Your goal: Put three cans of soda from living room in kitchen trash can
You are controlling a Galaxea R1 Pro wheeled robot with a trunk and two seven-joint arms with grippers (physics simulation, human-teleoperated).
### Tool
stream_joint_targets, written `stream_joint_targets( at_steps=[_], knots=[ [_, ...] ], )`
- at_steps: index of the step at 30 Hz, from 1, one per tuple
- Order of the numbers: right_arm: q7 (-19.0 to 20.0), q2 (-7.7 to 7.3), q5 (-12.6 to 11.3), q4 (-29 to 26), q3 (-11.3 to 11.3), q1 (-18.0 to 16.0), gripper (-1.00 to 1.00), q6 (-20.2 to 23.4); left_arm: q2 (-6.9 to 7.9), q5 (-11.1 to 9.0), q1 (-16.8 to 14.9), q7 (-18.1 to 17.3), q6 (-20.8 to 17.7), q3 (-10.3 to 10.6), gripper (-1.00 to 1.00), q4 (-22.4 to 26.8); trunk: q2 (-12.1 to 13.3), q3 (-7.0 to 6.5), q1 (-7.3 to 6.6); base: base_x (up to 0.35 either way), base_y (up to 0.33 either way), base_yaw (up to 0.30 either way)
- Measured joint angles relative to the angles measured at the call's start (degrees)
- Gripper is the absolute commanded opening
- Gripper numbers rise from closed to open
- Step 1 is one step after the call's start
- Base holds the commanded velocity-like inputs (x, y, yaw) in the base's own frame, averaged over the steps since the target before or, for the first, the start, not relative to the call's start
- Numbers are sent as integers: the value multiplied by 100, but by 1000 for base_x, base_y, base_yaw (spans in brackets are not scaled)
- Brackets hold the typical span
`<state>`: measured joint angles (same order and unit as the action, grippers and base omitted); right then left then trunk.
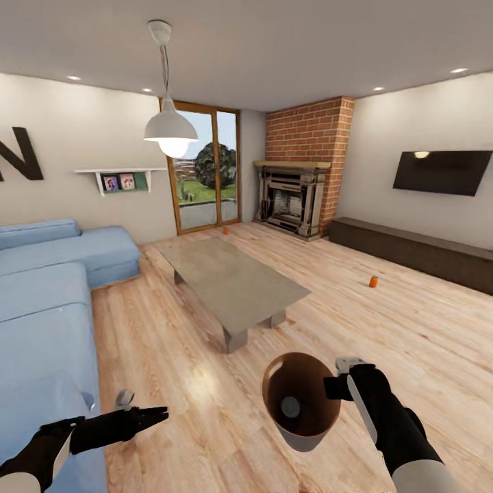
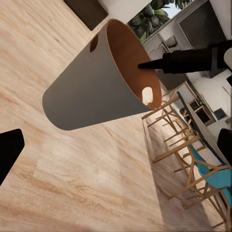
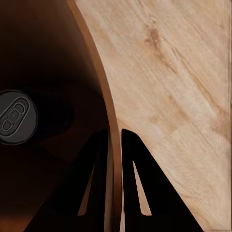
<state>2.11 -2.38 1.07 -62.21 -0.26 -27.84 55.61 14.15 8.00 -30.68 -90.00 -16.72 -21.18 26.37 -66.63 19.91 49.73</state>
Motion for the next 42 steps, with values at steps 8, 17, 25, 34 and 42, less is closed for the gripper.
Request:
stream_joint_targets(
  at_steps=[8,17,25,34,42],
  knots=[
    [0,0,0,0,0,0,-100,2,0,0,0,0,0,0,100,0,0,0,0,0,0,-299],
    [0,0,1,0,-1,0,-100,1,0,0,0,0,0,0,100,0,0,0,0,0,0,-299],
    [0,0,0,4,0,0,-100,0,0,0,0,0,-3,0,100,0,0,0,0,11,-2,-299],
    [-6,-1,73,9,-1,0,-100,-1,0,0,0,0,-7,0,100,0,0,0,0,227,-146,-210],
    [-3,0,28,11,0,0,-100,-3,0,0,0,0,-7,0,100,0,0,0,0,291,-234,-16]
  ],
)
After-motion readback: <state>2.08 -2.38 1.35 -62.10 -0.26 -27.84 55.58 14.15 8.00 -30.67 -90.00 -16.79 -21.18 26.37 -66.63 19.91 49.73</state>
